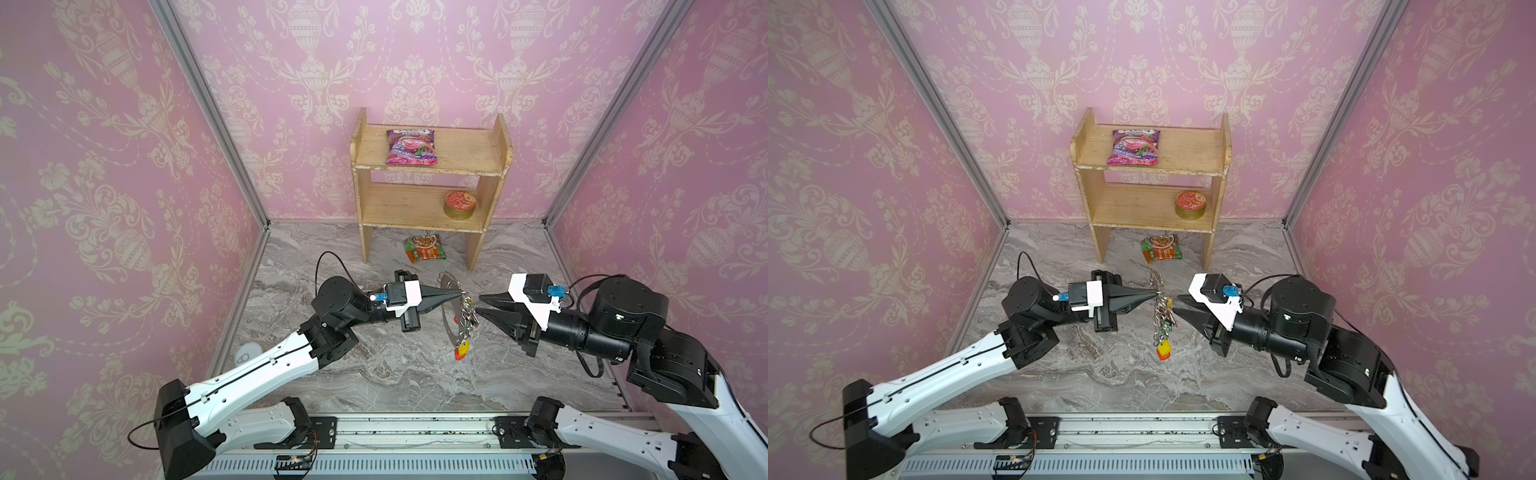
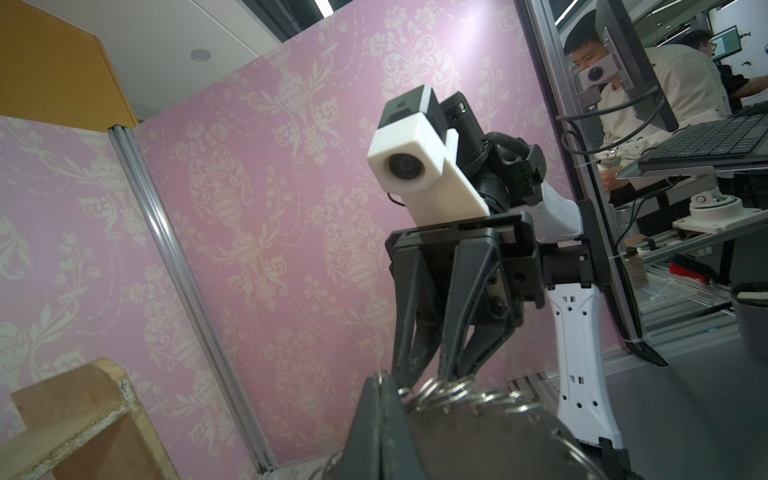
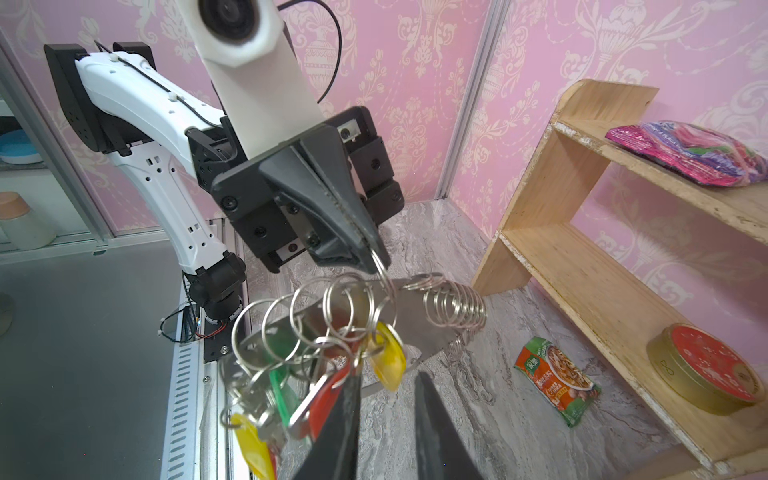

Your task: Put the keys on the keyring

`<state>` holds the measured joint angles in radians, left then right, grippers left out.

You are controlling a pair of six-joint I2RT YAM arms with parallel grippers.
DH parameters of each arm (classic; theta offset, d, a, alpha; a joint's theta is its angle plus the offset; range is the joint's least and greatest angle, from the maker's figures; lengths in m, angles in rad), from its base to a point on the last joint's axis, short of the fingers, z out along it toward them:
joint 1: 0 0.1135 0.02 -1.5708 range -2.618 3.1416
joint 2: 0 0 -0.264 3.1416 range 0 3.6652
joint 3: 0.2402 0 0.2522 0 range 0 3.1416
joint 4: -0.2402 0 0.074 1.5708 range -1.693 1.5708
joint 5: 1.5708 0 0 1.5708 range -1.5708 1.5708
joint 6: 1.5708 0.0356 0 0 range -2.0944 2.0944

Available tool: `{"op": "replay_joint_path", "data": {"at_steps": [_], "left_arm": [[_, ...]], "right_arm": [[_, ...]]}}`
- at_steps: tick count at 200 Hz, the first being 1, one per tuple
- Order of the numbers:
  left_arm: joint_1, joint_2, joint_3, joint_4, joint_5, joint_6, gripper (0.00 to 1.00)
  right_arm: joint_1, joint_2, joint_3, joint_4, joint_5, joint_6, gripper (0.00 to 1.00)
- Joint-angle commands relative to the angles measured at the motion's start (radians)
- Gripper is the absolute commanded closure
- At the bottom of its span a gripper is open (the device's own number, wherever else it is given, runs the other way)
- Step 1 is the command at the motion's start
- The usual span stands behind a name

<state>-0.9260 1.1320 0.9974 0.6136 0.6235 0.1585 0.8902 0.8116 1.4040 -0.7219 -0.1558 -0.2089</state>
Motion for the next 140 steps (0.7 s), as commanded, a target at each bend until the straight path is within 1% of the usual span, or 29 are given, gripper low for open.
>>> {"op": "replay_joint_path", "data": {"at_steps": [1,21,58,93,140], "left_arm": [[0.004,0.008,-0.001,0.058,0.028,-0.024,1.0],[0.004,0.009,-0.006,0.06,0.027,-0.022,1.0],[0.004,0.006,-0.007,0.061,0.024,-0.017,1.0],[0.004,0.006,-0.004,0.069,0.033,-0.03,1.0],[0.004,0.002,-0.002,0.071,0.039,-0.037,1.0]], "right_arm": [[-0.002,-0.007,0.014,0.042,0.025,-0.017,0.75],[-0.002,-0.005,0.004,0.076,0.009,-0.015,0.75],[-0.002,0.015,0.004,0.078,-0.044,0.014,0.76],[-0.002,0.017,-0.022,0.092,-0.016,0.011,0.77],[-0.001,0.03,-0.027,0.096,-0.021,0.011,0.82]]}}
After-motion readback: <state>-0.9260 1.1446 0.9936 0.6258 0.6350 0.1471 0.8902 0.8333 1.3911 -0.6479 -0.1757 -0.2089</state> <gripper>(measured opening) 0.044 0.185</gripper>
